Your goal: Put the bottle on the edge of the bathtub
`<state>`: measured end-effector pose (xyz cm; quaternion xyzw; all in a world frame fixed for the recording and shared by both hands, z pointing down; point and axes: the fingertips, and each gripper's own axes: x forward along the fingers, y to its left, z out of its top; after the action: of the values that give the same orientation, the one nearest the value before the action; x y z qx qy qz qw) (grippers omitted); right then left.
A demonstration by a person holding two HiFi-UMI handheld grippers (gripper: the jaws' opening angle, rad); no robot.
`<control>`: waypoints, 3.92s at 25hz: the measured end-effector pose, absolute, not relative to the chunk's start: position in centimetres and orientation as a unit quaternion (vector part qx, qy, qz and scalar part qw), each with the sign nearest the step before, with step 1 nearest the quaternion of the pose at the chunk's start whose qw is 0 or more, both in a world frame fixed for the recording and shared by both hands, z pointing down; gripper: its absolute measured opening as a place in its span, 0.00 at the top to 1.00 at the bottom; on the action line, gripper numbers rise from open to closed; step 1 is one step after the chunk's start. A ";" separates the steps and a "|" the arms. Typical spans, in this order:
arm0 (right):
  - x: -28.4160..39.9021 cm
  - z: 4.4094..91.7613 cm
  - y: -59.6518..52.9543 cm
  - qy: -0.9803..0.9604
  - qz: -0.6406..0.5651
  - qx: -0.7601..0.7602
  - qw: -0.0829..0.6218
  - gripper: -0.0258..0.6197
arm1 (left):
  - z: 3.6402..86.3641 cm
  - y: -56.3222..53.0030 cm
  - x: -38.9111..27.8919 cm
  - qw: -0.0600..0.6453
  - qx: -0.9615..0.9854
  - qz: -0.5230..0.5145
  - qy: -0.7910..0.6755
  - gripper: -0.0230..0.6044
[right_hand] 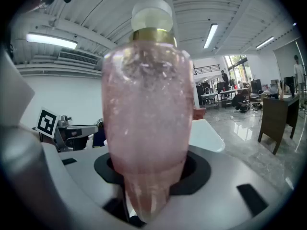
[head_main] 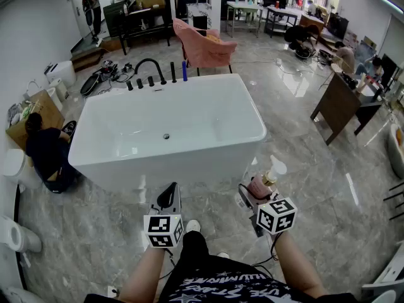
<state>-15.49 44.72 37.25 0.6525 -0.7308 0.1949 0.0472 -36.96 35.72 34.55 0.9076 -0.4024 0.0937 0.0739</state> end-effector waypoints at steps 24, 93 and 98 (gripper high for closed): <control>-13.3 36.8 46.4 -0.738 0.179 0.648 0.054 0.62 | 34.1 37.5 -34.5 0.070 0.908 0.100 -0.400 0.94; 33.3 51.6 -34.8 -0.846 0.216 0.472 0.123 0.62 | 45.7 -22.0 2.6 0.157 0.701 0.140 -0.682 0.94; 31.0 53.5 -39.2 -0.841 0.207 0.488 0.110 0.62 | 48.9 -25.2 0.9 0.150 0.714 0.141 -0.669 0.94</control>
<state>31.00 -39.15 53.46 0.4884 -0.8405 0.2073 0.1096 0.93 -25.24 48.88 0.7138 -0.6694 0.1406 0.1505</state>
